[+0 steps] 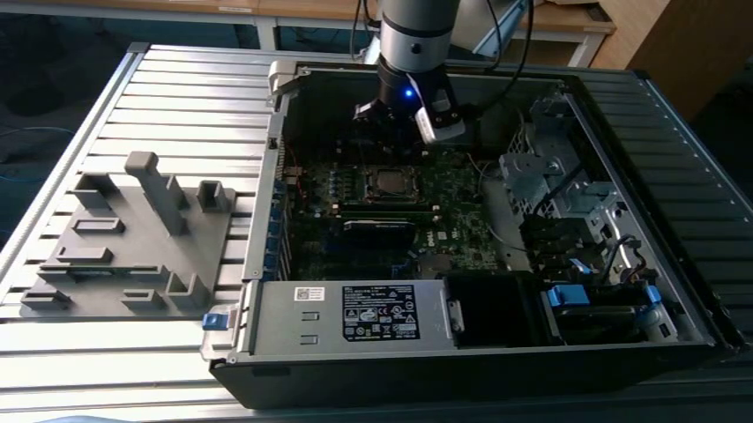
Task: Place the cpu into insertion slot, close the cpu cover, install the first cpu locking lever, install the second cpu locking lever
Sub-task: 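Install the first cpu locking lever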
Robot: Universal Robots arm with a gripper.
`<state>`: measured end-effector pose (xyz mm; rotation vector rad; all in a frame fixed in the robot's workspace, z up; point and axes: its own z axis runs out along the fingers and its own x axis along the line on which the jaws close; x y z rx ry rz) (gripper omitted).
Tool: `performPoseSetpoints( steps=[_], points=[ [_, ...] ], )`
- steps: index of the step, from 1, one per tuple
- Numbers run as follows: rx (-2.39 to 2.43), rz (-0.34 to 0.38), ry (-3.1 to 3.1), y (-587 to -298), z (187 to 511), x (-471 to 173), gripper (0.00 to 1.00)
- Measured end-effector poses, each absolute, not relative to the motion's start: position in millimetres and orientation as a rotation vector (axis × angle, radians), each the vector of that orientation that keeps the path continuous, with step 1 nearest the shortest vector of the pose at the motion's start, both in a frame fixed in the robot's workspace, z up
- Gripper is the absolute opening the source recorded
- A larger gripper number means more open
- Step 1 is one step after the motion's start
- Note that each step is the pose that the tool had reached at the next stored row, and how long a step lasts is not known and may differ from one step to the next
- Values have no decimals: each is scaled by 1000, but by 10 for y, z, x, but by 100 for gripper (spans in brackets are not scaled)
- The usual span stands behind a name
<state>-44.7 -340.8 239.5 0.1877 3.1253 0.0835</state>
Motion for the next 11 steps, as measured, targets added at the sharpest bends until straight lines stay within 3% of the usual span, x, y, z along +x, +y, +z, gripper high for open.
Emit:
performPoseSetpoints(
  steps=[11],
  points=[
    [188,84,3125,-3408,2395,-489,11]
  ],
)
